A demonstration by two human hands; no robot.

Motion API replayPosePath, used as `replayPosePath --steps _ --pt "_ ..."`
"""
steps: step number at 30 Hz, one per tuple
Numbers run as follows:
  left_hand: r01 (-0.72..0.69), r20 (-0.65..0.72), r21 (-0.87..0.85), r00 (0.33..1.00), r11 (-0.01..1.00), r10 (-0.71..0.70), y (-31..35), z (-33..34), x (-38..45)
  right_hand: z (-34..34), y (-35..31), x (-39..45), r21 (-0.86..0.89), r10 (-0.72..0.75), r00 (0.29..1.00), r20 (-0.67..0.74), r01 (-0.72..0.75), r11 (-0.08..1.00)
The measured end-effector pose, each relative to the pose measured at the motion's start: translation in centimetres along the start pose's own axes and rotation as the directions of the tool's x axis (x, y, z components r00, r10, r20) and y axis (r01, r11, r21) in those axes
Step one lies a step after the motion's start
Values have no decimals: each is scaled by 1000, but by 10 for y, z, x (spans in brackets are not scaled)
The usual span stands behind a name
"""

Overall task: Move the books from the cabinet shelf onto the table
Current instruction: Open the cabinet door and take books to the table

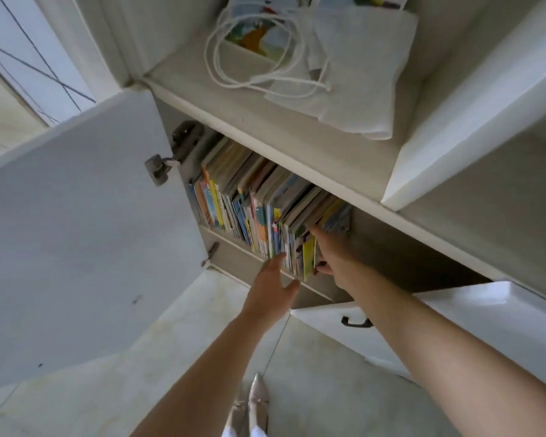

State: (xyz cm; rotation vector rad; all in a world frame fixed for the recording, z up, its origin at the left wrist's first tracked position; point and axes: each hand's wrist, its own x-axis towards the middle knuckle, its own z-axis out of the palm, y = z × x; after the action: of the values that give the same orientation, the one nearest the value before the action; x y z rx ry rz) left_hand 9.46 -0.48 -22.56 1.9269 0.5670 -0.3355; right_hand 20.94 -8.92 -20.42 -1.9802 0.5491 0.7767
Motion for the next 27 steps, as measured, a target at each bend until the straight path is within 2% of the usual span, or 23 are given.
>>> replayPosePath --steps 4,7,10,16,19,23,27 --pt "-25 -138 -128 990 991 7 -6 9 38 14 -15 37 -52 -48 999 -8 47 998" --pt "-21 -190 -204 982 979 -19 -10 22 54 17 -21 63 -53 54 998 37 -52 997" --pt "-54 -235 -208 972 977 3 -10 34 54 13 -17 76 -1 118 991 63 -118 993" --pt "-115 -364 -257 931 960 14 -13 51 55 5 -9 78 9 75 992 99 -76 997" --pt "-125 -357 -278 934 952 18 -13 58 59 3 -10 74 1 83 987 137 -84 996" --pt "-153 -226 -269 970 951 92 -13 67 59 1 -12 70 -65 95 983 154 -86 994" --pt "-160 -194 -247 975 956 113 -14 70 57 -8 -7 73 -86 86 982 168 -72 994"
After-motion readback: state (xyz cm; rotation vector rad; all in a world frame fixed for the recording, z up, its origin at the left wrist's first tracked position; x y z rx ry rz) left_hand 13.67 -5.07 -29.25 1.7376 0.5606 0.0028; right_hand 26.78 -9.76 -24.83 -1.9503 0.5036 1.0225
